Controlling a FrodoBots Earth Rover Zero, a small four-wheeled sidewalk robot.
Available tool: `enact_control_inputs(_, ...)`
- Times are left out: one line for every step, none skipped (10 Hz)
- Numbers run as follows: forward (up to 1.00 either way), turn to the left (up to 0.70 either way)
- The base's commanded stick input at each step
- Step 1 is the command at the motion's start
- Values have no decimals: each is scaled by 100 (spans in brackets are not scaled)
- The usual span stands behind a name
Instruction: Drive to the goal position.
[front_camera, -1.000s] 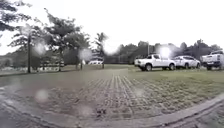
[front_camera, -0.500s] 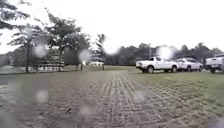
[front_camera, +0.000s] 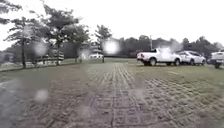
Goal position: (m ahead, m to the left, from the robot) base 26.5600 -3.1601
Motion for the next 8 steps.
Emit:
enact_control_inputs(85, 0)
enact_control_inputs(85, 0)
enact_control_inputs(85, 0)
enact_control_inputs(85, 0)
enact_control_inputs(85, 0)
enact_control_inputs(85, 0)
enact_control_inputs(85, 0)
enact_control_inputs(85, 0)
